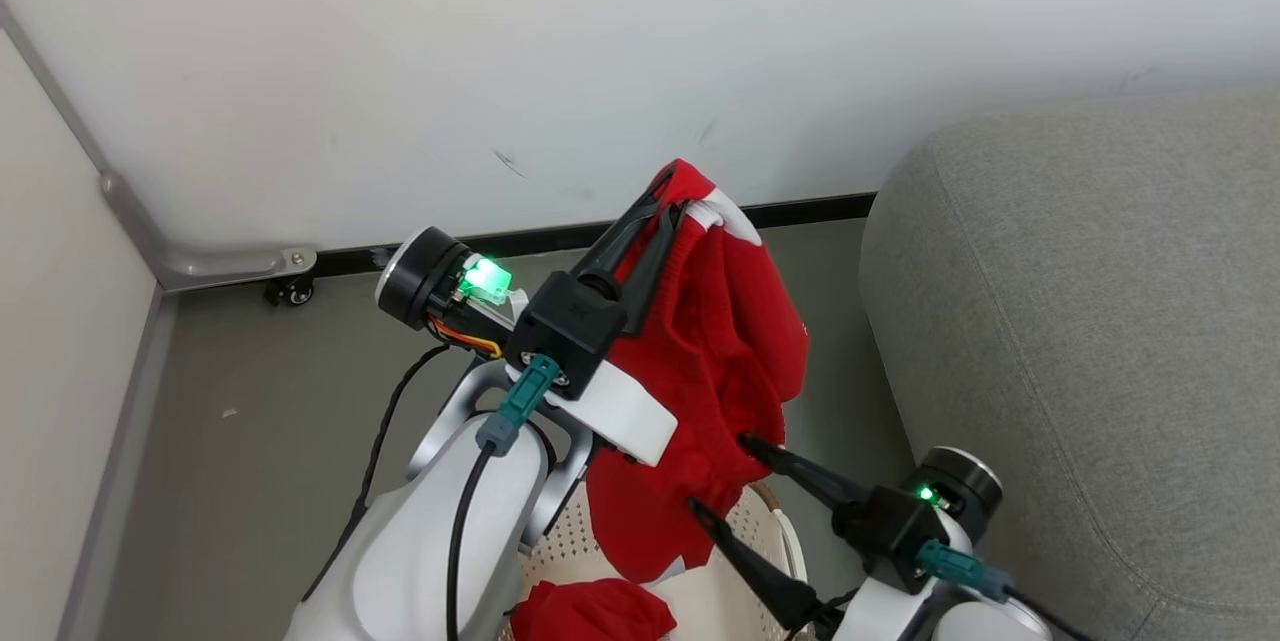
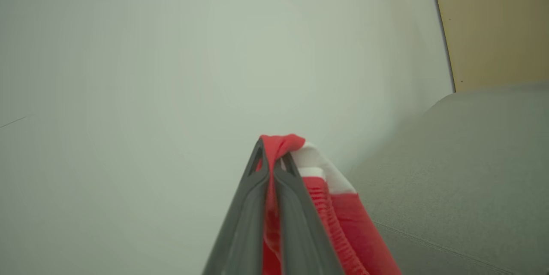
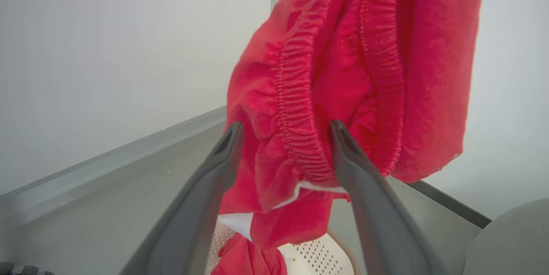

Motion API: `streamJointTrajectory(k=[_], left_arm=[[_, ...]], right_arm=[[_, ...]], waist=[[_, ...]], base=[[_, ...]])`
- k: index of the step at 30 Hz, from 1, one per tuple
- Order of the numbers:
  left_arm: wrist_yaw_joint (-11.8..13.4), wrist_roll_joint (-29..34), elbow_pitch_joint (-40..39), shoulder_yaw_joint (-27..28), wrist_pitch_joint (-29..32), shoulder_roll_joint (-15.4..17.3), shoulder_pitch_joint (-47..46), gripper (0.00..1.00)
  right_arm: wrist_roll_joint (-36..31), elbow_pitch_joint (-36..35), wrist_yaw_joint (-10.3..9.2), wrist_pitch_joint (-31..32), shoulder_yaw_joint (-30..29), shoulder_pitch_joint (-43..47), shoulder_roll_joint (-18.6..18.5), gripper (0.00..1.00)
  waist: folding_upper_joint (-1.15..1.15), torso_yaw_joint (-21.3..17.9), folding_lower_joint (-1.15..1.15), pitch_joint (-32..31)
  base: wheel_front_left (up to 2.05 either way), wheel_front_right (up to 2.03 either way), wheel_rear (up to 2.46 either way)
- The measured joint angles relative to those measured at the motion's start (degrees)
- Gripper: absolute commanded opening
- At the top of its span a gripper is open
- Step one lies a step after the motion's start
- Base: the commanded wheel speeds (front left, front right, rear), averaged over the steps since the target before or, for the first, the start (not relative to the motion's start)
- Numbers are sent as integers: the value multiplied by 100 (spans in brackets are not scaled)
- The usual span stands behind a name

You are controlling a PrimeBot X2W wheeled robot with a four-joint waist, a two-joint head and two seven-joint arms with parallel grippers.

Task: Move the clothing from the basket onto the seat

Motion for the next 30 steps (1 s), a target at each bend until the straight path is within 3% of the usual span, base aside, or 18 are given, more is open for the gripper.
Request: streamJointTrajectory(k=[13,15,18,22,25,30], left_arm=[[-55,-102,-37,-265,76,-24,-19,0],[-55,-114,-48,-283,77,-25,-23,0],[-55,-151,-58,-308,119,-26,-29,0],[-55,-172,-62,-325,120,-30,-33,0],[-51,-199,-60,-326,124,-31,-34,0],[-37,-248,135,-289,230,-44,-33,0]], right_arm=[[123,315,0,271,708,-698,9,100],[157,383,0,345,846,-768,16,87],[192,487,0,361,921,-847,82,55],[252,547,0,360,1070,-1002,163,31],[258,558,0,339,1115,-1086,174,0],[408,560,0,199,1209,-1171,199,0]], waist=[[0,102,0,46],[0,116,0,56],[0,136,0,72],[0,148,0,100],[0,146,0,115],[0,111,0,148]], base=[[0,0,0],[0,0,0],[0,0,0],[0,0,0],[0,0,0],[0,0,0]])
